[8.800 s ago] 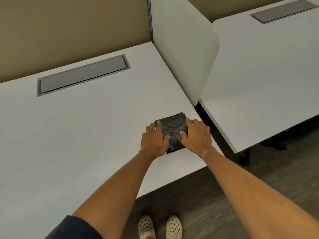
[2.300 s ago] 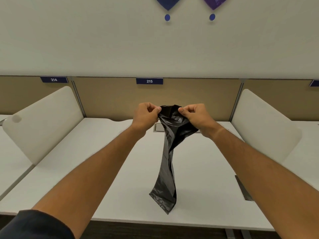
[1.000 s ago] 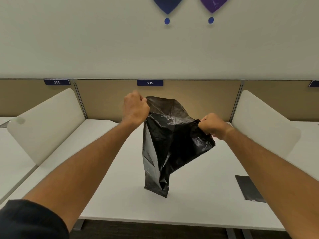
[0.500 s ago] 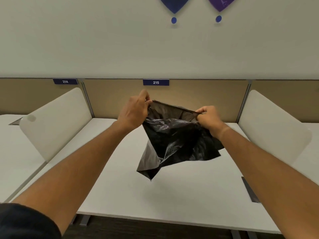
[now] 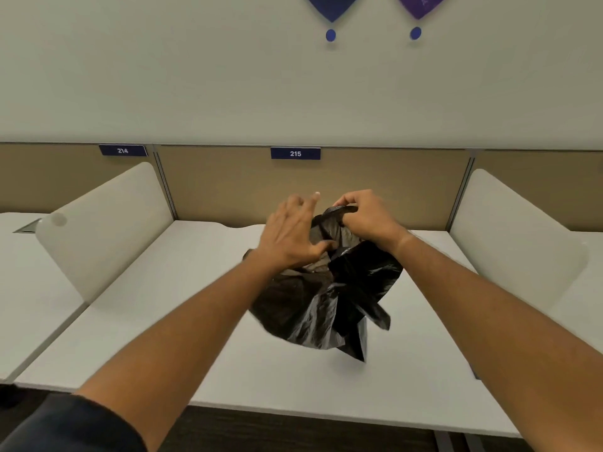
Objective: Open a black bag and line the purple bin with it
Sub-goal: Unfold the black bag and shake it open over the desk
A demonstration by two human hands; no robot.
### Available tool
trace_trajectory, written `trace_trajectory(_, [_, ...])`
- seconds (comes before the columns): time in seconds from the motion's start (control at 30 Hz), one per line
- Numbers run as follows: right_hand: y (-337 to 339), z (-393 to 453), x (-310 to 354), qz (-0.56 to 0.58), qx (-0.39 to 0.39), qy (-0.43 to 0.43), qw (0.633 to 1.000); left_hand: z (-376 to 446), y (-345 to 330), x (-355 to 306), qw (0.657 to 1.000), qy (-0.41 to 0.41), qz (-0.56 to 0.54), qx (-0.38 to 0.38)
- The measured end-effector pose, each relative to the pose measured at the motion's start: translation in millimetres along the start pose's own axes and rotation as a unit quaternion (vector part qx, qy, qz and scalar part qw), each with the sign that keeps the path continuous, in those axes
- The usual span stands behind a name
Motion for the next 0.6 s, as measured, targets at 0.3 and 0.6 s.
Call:
trace_trajectory(0.3, [13.1, -8.7, -17.8, -0.244, 0.104, 0.032, 0.964, 11.1, 23.6, 19.7, 0.985, 0.132, -0.033, -0.102])
trace_trajectory(0.6, [38.0, -16.3, -43.0, -0.362, 0.048, -0.105, 0.925, 16.5, 54.6, 52.5, 0.973, 0.167, -0.015, -0.161])
Point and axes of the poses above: each hand's wrist, its own z-axis towards the middle knuckle, its own y-axis out of the back of the hand, x = y × z, the point moved 5 cm from there along z, towards the middle knuckle, and after that the axes turned 4 degrees about -x, right-handed, at the moved point
